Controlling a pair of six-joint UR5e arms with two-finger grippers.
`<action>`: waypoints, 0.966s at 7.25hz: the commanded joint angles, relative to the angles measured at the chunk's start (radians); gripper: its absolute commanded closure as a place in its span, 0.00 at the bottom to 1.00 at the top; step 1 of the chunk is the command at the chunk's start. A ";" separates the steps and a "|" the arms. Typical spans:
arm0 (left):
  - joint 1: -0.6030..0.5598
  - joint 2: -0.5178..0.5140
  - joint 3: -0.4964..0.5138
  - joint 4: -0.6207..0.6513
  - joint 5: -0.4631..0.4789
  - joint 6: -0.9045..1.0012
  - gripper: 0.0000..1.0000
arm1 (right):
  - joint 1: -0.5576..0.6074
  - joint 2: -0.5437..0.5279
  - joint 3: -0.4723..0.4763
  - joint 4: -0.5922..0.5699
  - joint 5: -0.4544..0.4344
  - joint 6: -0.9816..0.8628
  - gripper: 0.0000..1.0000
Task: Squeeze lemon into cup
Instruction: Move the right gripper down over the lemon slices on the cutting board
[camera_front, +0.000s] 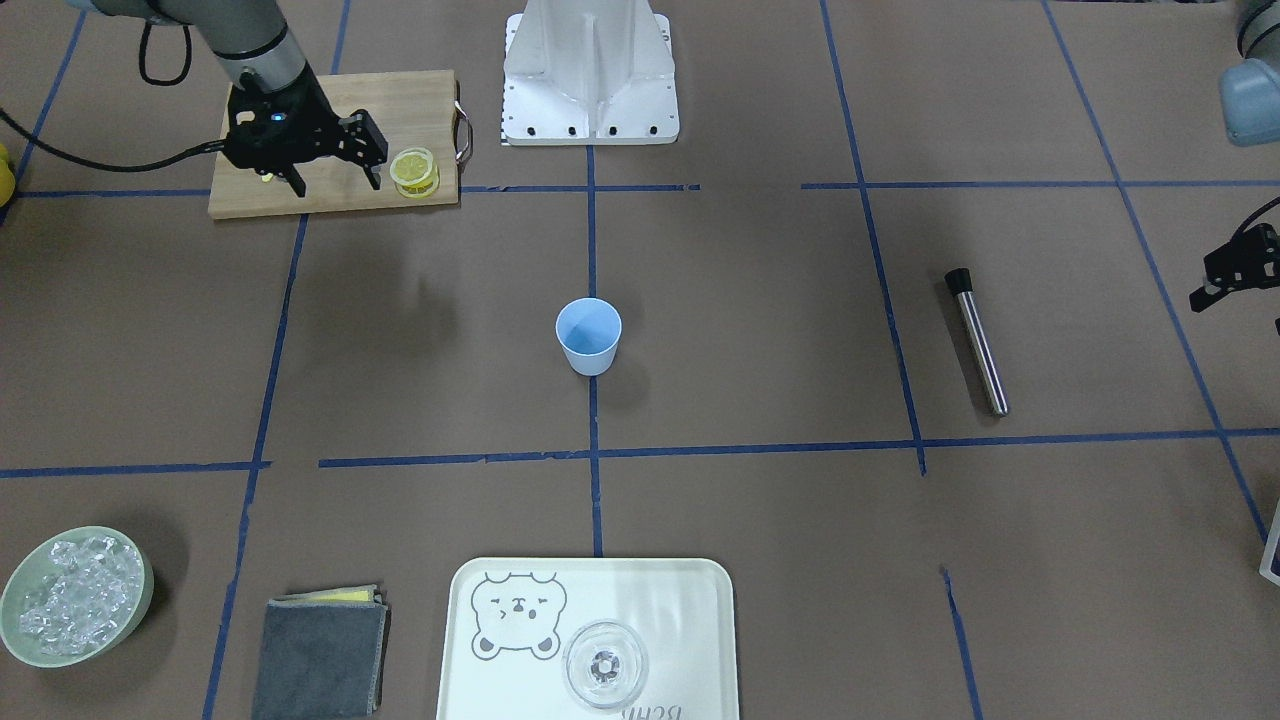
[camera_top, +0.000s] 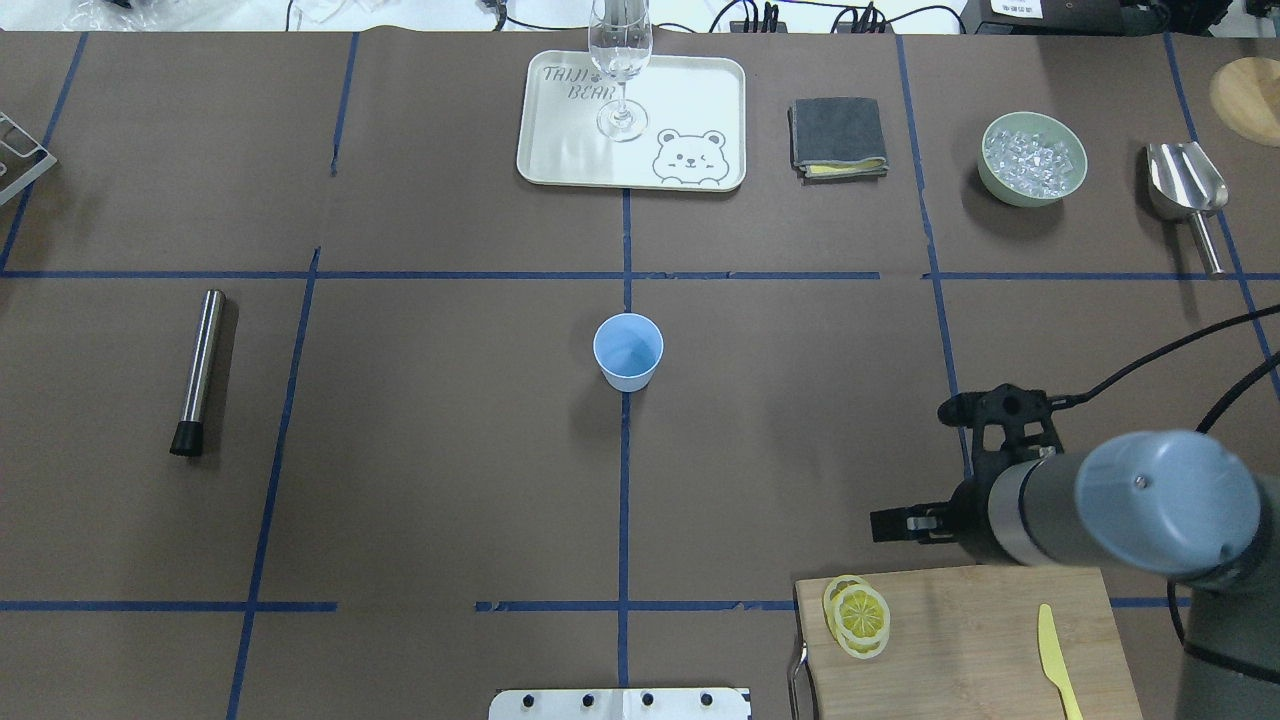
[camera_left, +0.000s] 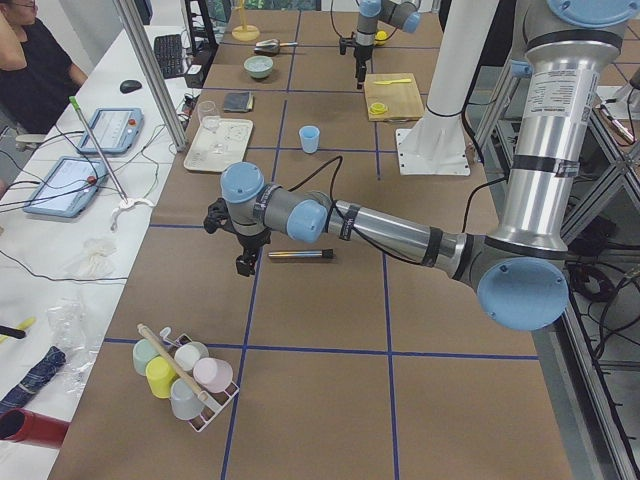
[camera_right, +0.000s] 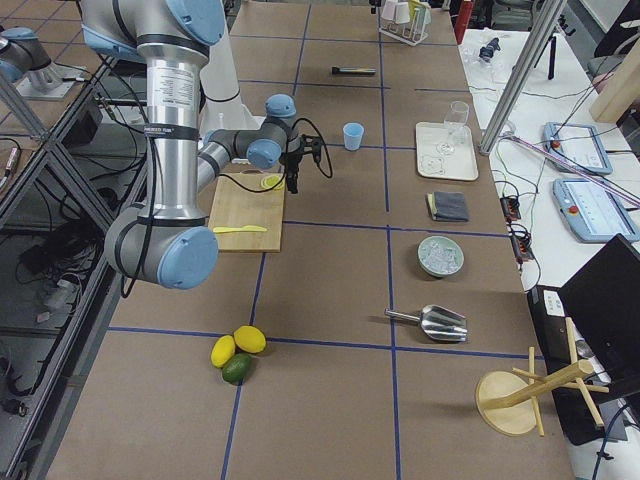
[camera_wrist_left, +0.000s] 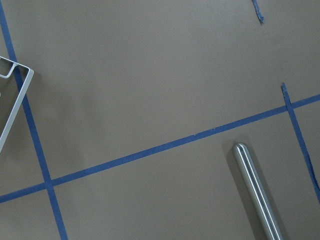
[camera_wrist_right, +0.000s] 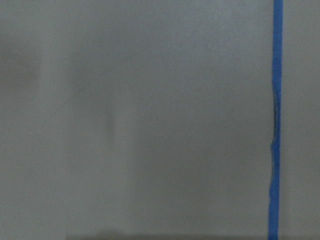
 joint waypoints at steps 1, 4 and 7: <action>0.000 -0.001 0.000 0.000 0.000 0.000 0.00 | -0.164 0.041 0.002 -0.005 -0.101 0.121 0.00; 0.000 0.000 0.000 0.000 0.000 0.000 0.00 | -0.212 0.044 -0.044 -0.006 -0.126 0.120 0.00; 0.000 0.000 -0.001 0.000 0.000 -0.001 0.00 | -0.213 0.057 -0.078 -0.006 -0.126 0.120 0.00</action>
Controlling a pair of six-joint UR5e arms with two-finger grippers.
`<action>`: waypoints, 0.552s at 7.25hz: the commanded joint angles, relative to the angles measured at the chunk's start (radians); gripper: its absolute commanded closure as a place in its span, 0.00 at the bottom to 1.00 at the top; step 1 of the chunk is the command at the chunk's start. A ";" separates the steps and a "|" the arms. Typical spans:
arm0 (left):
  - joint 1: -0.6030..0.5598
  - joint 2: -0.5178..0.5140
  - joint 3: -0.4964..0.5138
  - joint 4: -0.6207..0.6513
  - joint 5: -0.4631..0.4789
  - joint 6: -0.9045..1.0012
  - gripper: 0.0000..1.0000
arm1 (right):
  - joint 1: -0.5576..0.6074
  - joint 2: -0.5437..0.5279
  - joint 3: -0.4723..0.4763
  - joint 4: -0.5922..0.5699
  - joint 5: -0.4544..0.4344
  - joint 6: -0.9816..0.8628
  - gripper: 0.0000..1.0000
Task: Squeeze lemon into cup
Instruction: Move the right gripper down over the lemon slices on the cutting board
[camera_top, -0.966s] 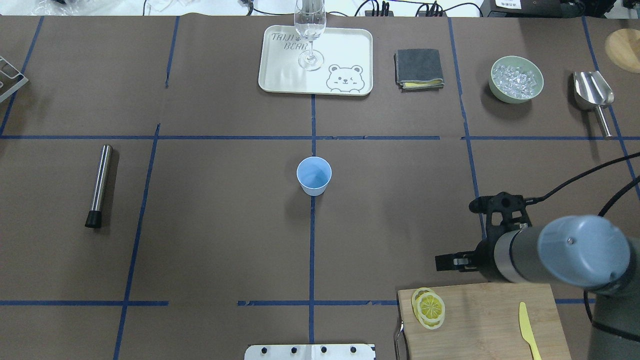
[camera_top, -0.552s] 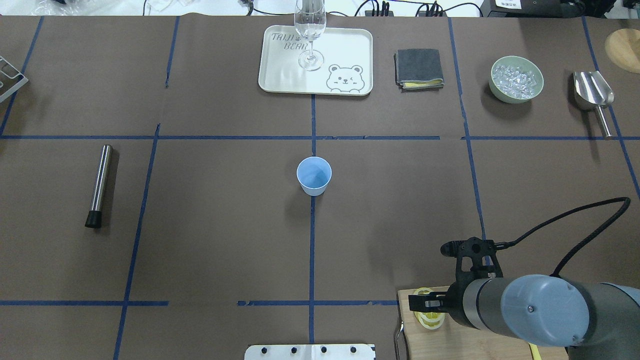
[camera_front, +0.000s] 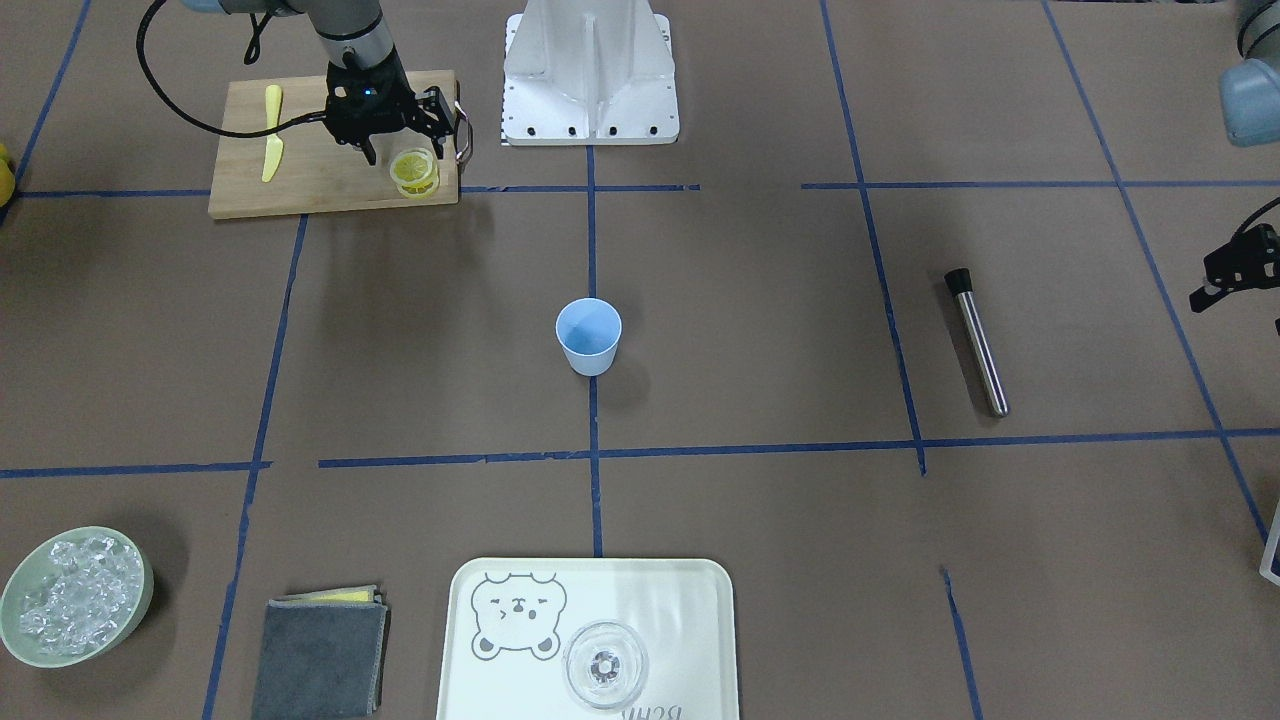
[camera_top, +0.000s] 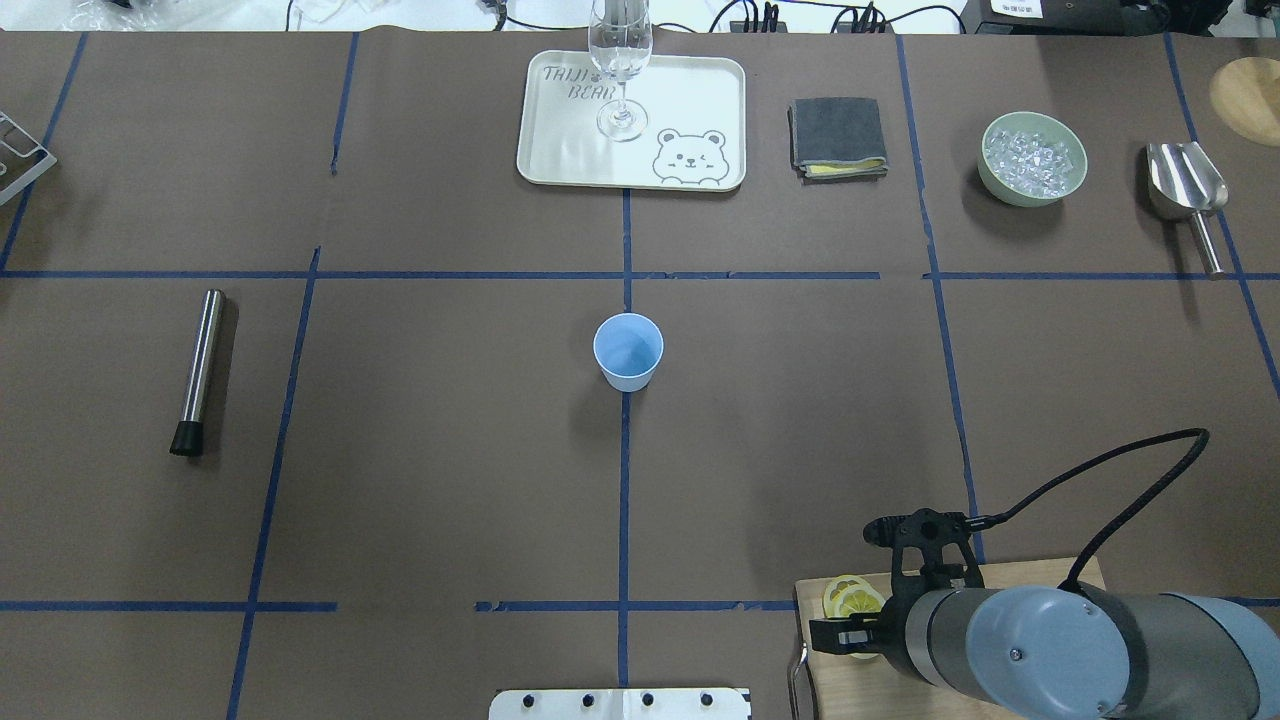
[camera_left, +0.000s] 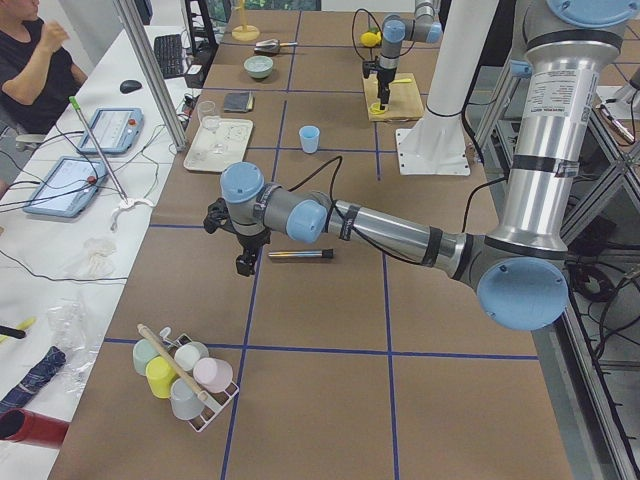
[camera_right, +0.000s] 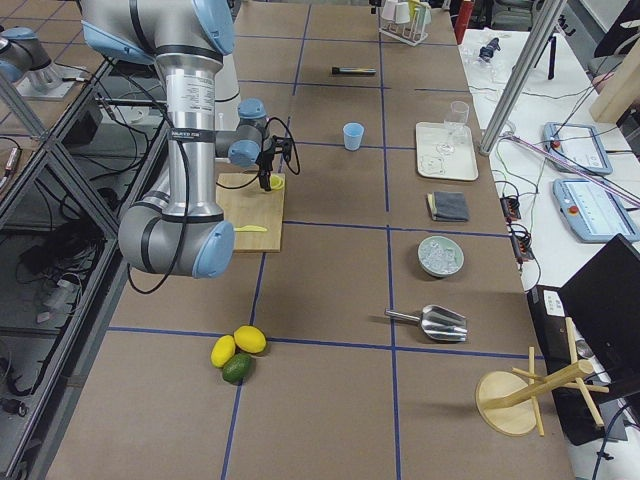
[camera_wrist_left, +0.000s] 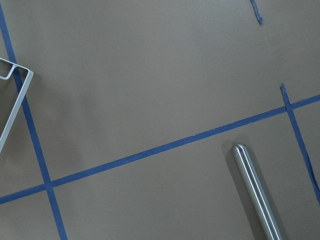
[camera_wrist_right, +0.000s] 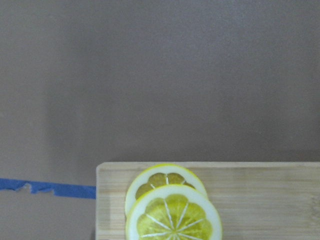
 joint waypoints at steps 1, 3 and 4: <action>0.000 0.000 -0.001 0.000 0.000 0.000 0.00 | -0.001 0.009 -0.015 0.000 0.000 0.000 0.00; 0.000 0.000 -0.004 0.000 0.000 0.000 0.00 | -0.002 0.013 -0.020 0.000 0.000 0.000 0.00; 0.000 -0.001 -0.002 0.000 0.000 0.000 0.00 | -0.002 0.013 -0.024 0.000 0.000 -0.001 0.02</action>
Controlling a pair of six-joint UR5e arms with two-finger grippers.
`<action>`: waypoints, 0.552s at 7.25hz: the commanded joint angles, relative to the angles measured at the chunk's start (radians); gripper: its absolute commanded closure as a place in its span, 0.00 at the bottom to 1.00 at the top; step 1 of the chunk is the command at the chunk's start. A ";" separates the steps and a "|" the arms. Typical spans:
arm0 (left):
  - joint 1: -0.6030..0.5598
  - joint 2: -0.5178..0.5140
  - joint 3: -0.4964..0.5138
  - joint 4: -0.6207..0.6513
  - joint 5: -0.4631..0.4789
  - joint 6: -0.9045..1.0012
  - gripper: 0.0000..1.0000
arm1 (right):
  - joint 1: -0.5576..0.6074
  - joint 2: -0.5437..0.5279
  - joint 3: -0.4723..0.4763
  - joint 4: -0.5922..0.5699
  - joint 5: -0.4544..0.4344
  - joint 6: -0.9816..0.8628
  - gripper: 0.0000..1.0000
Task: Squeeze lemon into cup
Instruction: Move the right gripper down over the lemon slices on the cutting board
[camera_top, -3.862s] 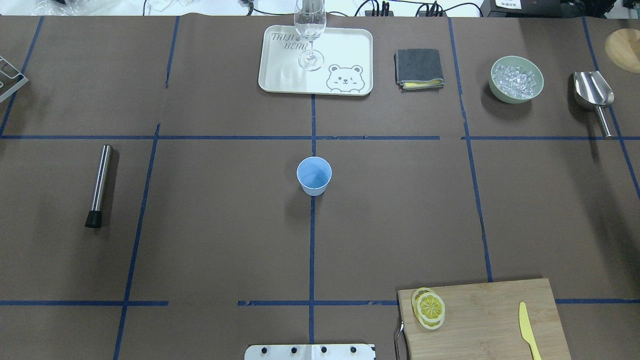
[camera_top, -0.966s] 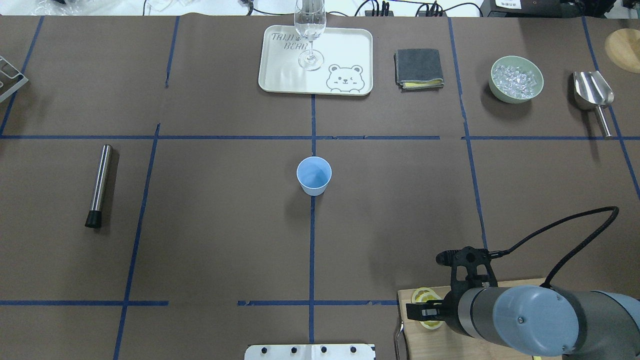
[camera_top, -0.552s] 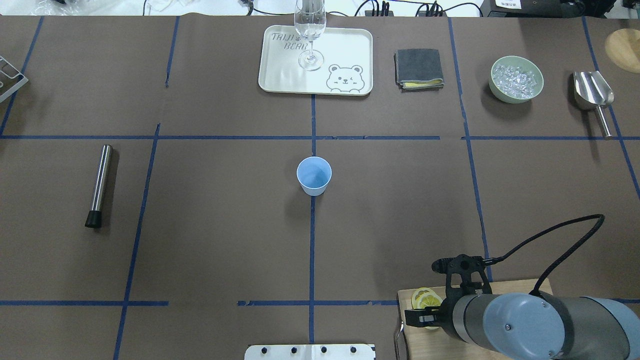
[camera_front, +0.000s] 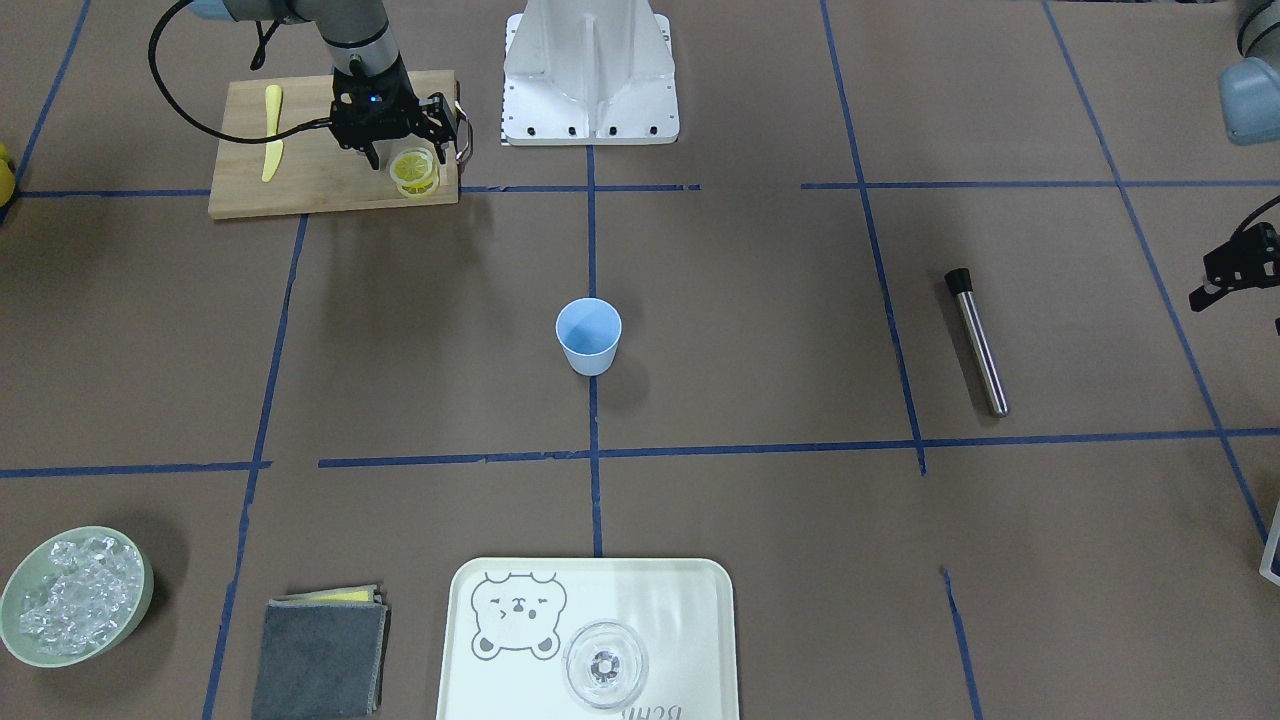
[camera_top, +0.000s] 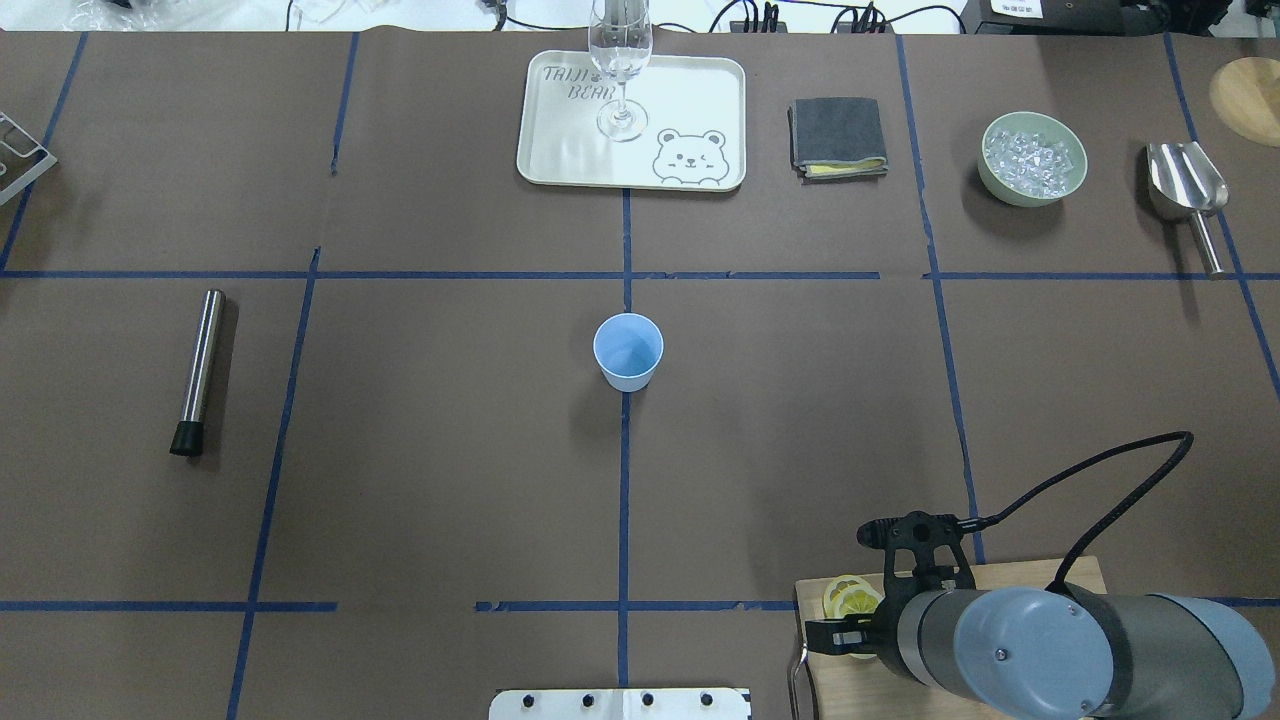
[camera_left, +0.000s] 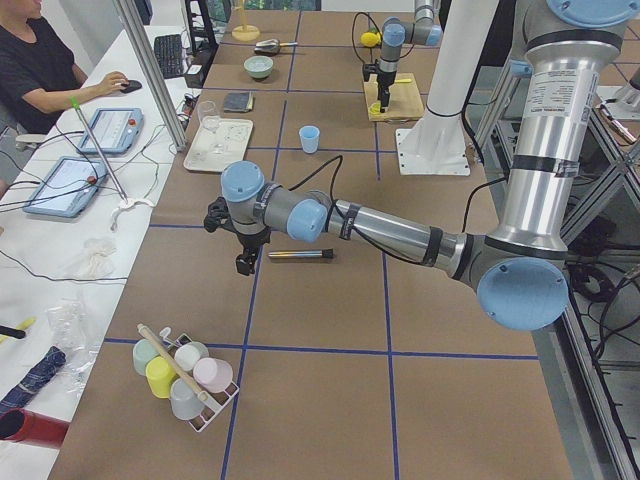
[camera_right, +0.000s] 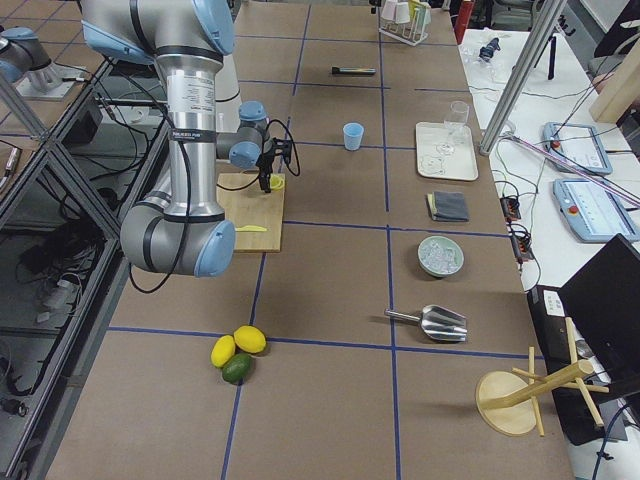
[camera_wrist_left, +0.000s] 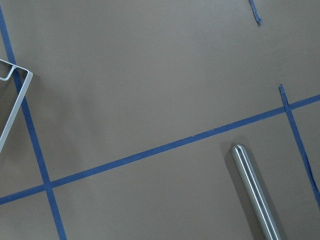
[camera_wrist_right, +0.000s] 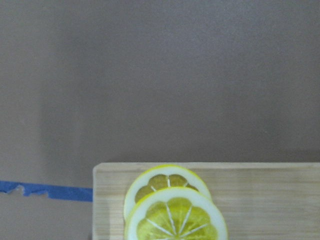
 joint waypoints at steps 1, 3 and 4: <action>0.000 -0.001 0.001 0.000 0.000 0.000 0.00 | 0.000 0.002 -0.010 0.002 0.000 -0.001 0.05; 0.000 -0.001 0.000 0.000 0.000 0.000 0.00 | -0.001 0.016 -0.021 0.002 0.000 -0.001 0.19; 0.000 -0.001 0.000 0.000 0.000 0.000 0.00 | 0.000 0.016 -0.020 0.002 0.002 -0.001 0.53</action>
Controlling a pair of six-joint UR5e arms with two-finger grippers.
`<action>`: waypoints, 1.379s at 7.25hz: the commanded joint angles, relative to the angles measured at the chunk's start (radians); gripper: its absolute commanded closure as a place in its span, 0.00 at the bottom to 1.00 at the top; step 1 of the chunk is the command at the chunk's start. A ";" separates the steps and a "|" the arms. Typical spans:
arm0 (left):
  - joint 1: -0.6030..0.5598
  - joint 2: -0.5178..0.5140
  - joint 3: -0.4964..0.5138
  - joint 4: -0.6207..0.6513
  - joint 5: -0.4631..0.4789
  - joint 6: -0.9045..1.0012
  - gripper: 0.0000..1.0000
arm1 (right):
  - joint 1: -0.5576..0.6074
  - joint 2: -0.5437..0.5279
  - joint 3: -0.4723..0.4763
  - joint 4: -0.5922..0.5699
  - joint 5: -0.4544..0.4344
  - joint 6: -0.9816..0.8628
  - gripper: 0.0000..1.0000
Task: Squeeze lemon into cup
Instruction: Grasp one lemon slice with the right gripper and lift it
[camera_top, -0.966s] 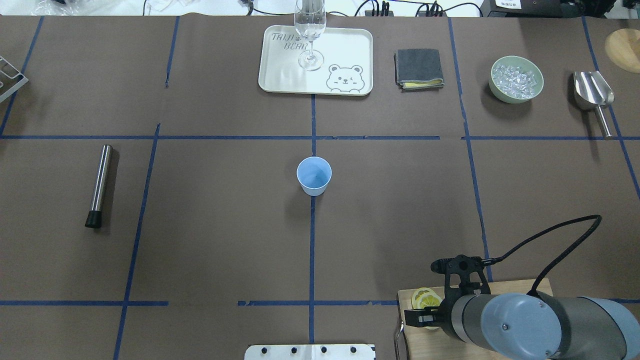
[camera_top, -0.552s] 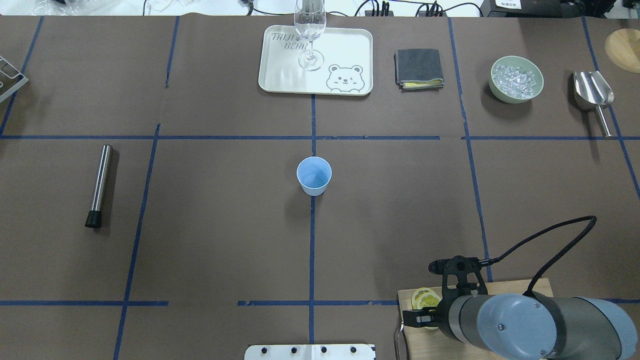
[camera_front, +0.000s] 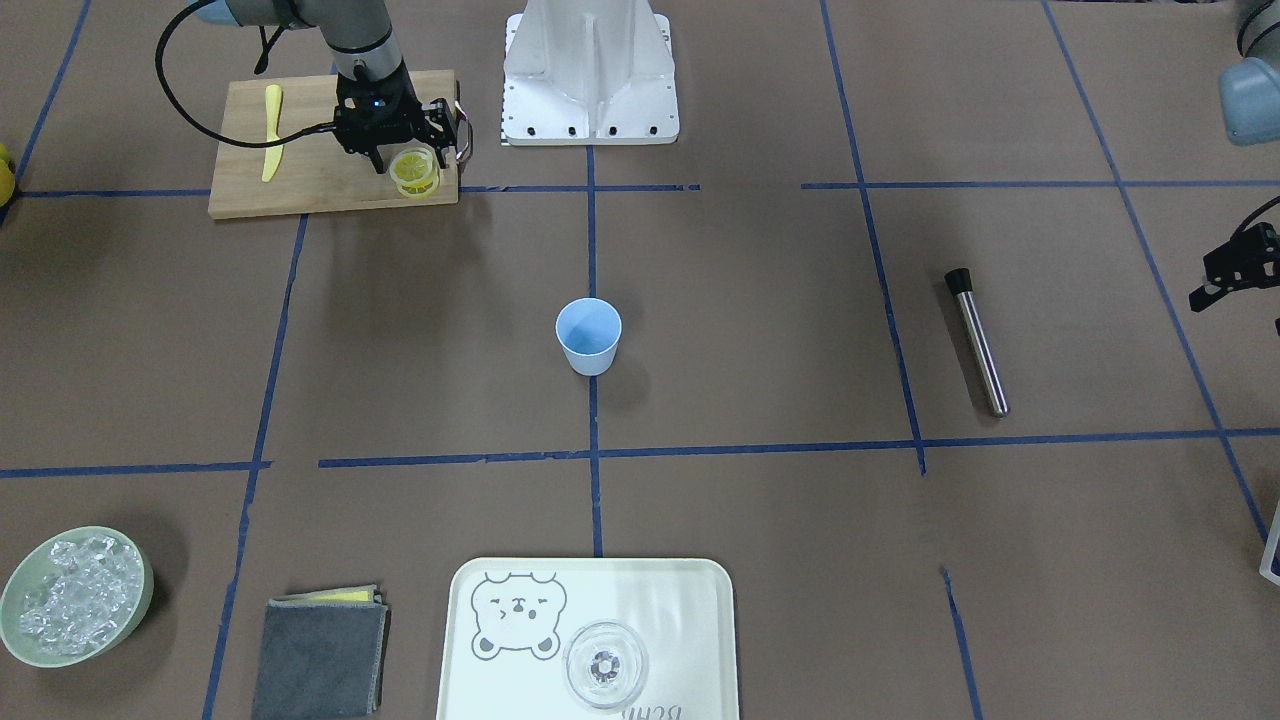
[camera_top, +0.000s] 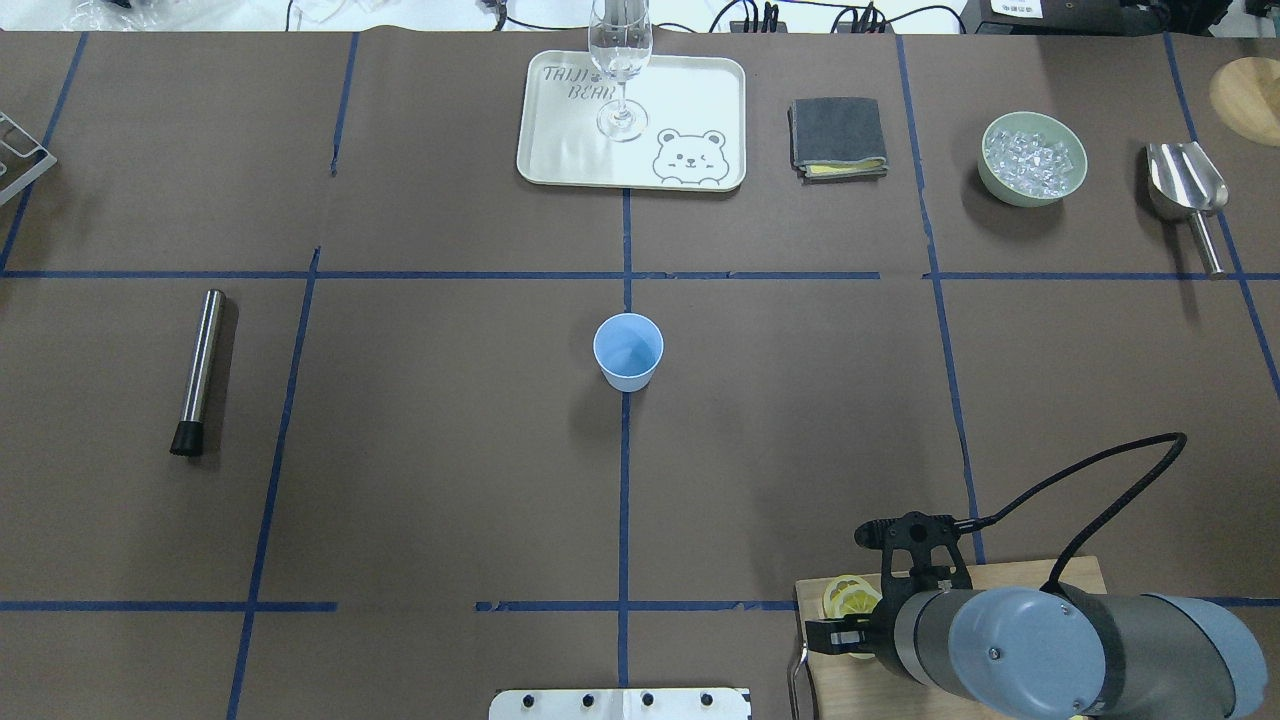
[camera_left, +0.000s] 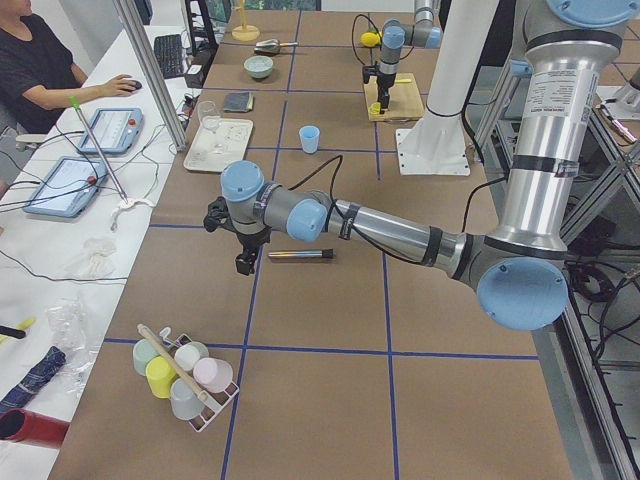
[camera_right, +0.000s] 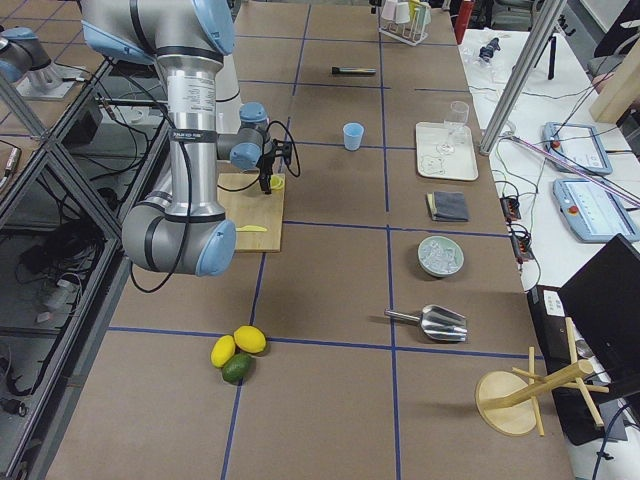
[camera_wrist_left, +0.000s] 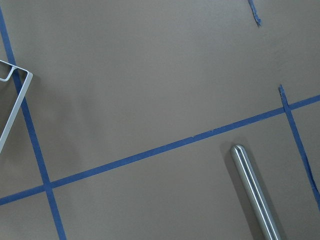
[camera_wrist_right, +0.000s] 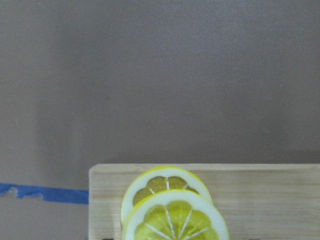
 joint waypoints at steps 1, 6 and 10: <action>-0.003 0.001 -0.002 0.000 0.000 0.000 0.00 | 0.004 0.003 0.001 0.000 0.006 -0.002 0.72; -0.003 0.001 -0.006 0.000 0.000 -0.002 0.00 | 0.047 -0.014 0.067 -0.001 0.014 -0.003 0.88; 0.000 0.001 -0.008 0.000 0.000 -0.003 0.00 | 0.059 -0.015 0.090 -0.001 0.012 -0.003 0.88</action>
